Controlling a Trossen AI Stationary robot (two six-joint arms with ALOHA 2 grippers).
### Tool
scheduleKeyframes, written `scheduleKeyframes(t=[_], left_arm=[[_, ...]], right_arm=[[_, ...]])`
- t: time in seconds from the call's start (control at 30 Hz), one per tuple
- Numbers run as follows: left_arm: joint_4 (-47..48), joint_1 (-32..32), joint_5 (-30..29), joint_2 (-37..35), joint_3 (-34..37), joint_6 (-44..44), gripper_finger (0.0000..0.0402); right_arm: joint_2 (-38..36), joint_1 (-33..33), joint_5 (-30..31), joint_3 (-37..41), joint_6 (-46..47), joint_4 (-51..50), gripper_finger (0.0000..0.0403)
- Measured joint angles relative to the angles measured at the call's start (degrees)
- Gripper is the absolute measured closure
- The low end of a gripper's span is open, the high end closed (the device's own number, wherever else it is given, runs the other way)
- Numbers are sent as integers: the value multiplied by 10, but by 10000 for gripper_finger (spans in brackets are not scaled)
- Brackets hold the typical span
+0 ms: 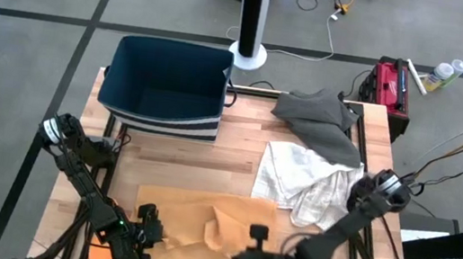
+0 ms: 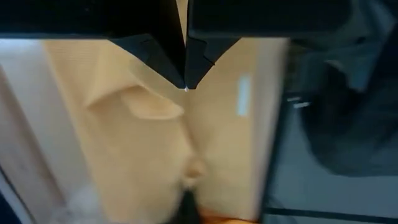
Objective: Fold towel
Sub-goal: Fold the yellow kitchen towel
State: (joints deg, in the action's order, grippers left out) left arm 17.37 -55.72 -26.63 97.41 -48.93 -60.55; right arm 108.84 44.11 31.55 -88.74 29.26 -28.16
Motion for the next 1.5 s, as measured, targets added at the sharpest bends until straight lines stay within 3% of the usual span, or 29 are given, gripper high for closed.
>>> scheduleKeyframes(t=[0.27,0.57,0.77,0.9,1.5], left_arm=[[-1,0,0,0,0,0,401],[-3,0,0,0,0,0,401],[-3,0,0,0,0,0,401],[-3,0,0,0,0,0,401],[-4,0,0,0,0,0,401]], right_arm=[[12,40,0,14,118,-24,403],[71,13,10,34,198,-94,403],[74,2,16,37,279,-216,403],[70,3,-7,37,283,-196,401],[61,8,-88,37,228,-91,254]])
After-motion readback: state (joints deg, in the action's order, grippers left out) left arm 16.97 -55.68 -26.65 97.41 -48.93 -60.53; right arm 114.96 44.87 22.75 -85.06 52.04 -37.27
